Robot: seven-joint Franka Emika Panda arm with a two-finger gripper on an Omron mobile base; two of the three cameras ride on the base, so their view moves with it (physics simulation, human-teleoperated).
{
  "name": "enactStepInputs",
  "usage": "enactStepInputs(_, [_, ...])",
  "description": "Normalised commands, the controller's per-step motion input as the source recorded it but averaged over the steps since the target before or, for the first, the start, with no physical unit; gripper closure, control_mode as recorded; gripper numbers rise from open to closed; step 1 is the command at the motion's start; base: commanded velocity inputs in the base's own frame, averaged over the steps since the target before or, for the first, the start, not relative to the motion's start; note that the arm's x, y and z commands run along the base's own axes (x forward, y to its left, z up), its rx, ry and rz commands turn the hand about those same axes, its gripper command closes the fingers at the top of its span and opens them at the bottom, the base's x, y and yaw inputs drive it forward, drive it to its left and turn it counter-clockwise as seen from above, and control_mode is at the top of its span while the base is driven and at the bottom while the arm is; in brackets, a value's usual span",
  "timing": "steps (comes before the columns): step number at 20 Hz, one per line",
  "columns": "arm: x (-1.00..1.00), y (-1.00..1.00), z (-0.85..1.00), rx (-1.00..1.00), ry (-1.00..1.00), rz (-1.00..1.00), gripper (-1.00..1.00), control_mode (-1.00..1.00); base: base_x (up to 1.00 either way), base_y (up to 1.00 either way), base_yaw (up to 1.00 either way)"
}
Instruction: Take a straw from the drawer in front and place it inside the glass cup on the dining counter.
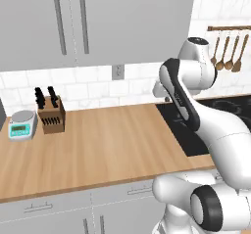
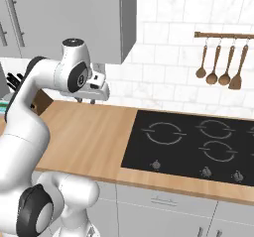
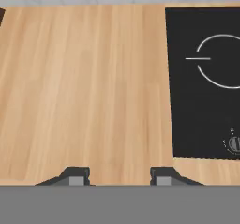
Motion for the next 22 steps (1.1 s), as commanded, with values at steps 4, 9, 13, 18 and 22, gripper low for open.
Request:
enactStepInputs(4, [-0.01, 0.00, 0.00, 0.00, 0.00, 0.00, -1.00, 1.00, -0.36, 0.00, 0.00])
enactStepInputs(9, [0.00, 0.00, 0.00, 0.00, 0.00, 0.00, -1.00, 1.00, -0.89, -0.21, 0.11])
enactStepInputs(13, [0.00, 0.00, 0.00, 0.00, 0.00, 0.00, -1.00, 1.00, -0.07, -0.65, 0.44])
enactStepInputs(18, [0.00, 0.00, 0.00, 0.00, 0.00, 0.00, -1.00, 1.00, 0.24, -0.65, 0.63])
enactStepInputs(22, [0.00, 0.00, 0.00, 0.00, 0.00, 0.00, -1.00, 1.00, 0.22, -0.63, 0.64])
